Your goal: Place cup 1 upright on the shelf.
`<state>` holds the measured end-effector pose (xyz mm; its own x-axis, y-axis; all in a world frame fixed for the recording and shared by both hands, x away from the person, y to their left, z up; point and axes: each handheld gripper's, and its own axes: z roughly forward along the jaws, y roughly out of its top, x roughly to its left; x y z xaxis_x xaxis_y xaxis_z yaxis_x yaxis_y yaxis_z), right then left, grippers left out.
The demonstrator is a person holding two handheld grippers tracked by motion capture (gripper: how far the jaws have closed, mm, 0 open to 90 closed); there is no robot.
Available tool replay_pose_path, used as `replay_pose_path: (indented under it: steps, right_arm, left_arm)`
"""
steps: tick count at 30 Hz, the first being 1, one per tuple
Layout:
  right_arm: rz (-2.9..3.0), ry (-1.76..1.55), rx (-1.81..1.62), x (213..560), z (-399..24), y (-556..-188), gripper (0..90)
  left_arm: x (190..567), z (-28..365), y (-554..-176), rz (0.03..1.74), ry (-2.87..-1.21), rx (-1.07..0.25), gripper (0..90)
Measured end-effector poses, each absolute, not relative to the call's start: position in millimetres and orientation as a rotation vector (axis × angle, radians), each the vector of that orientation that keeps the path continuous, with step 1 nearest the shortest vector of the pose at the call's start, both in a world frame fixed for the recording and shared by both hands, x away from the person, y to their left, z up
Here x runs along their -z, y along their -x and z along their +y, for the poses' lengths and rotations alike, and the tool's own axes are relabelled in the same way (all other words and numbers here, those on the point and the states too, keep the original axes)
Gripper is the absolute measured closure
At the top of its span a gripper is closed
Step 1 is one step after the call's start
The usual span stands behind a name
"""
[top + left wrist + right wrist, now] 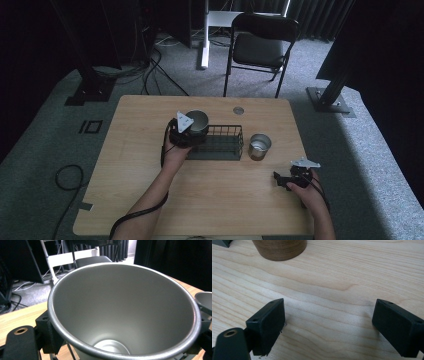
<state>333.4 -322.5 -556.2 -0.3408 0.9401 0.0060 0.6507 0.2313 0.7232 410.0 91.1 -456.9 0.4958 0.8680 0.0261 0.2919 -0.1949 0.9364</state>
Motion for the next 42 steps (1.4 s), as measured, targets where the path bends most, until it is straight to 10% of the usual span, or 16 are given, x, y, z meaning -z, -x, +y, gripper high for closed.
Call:
replay_pose_path:
  steps: [42]
  right_arm:
    - [2.076, -1.462, -0.893, 556, -322, -333, 10.9]
  left_arm:
    - [471, 90, -407, 1.081, -1.715, -0.705, 1.3]
